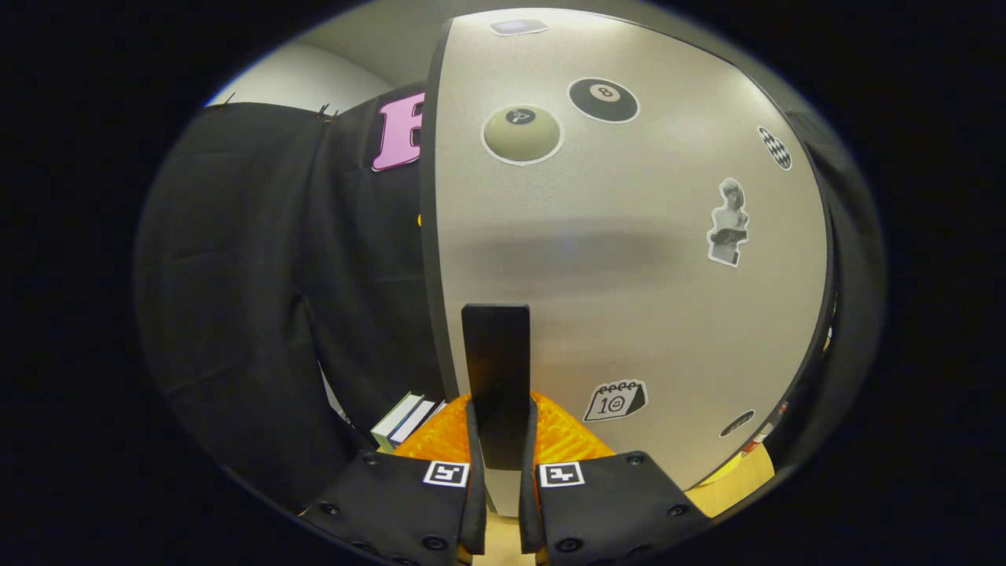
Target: Open the shoe cabinet door, grab the shoes and put them into the shoe cabinet, then close the shoe cabinet door.
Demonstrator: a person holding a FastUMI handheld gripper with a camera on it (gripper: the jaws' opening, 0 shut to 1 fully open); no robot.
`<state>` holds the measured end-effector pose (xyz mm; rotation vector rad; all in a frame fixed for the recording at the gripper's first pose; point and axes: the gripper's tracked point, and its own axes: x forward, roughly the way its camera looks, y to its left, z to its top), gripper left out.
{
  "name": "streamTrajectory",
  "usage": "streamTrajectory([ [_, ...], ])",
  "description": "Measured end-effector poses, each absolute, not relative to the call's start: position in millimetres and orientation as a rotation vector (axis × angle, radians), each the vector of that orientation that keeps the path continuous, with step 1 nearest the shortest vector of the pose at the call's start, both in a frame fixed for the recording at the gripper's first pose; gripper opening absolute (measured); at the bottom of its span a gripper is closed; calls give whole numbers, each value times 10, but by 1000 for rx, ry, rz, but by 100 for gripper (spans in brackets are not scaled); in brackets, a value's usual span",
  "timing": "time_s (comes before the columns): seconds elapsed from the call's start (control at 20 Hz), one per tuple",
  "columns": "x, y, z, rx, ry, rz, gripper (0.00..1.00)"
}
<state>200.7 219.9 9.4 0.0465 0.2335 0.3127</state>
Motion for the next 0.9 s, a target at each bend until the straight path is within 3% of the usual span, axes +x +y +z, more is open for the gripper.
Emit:
streamTrajectory([
  [0.4,1042,1747,110,6,205,386,18],
  [0.9,346,1098,153,-14,208,378,18],
])
